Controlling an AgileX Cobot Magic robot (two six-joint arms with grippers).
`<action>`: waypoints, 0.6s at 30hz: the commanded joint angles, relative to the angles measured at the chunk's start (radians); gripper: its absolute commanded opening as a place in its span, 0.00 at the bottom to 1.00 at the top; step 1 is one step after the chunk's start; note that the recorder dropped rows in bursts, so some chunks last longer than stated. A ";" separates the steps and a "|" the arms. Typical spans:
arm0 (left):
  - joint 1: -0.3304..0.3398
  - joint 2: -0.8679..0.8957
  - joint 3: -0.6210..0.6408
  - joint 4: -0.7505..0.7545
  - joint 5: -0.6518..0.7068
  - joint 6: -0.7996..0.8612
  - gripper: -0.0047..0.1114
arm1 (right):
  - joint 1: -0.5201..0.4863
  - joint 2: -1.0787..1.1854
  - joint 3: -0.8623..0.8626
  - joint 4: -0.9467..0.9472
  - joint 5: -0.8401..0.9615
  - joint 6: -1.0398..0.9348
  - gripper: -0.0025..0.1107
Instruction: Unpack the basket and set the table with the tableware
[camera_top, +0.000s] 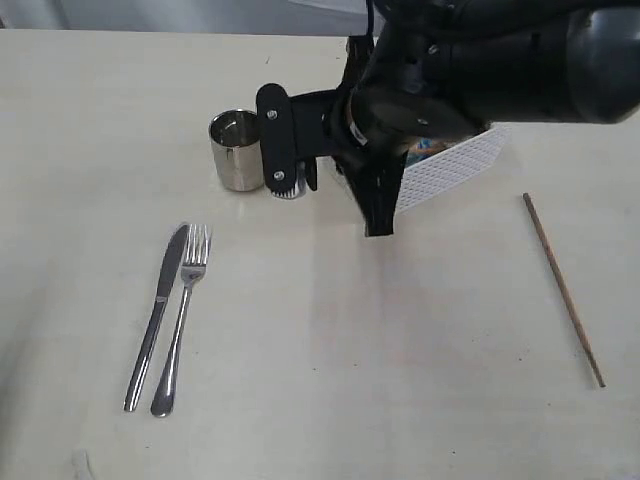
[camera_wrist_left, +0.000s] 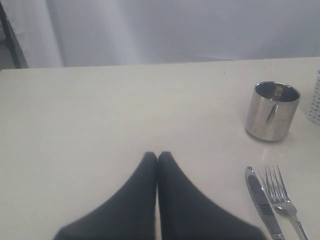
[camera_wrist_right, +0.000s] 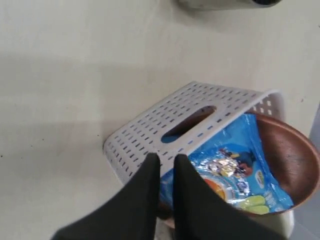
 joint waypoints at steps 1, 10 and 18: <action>-0.007 -0.004 0.002 0.004 -0.006 0.001 0.04 | -0.001 -0.066 -0.003 0.013 0.013 0.008 0.06; -0.007 -0.004 0.002 0.004 -0.006 0.001 0.04 | -0.001 -0.231 -0.003 0.013 0.014 0.035 0.06; -0.007 -0.004 0.002 0.004 -0.006 -0.001 0.04 | -0.001 -0.420 -0.003 0.013 0.023 0.167 0.06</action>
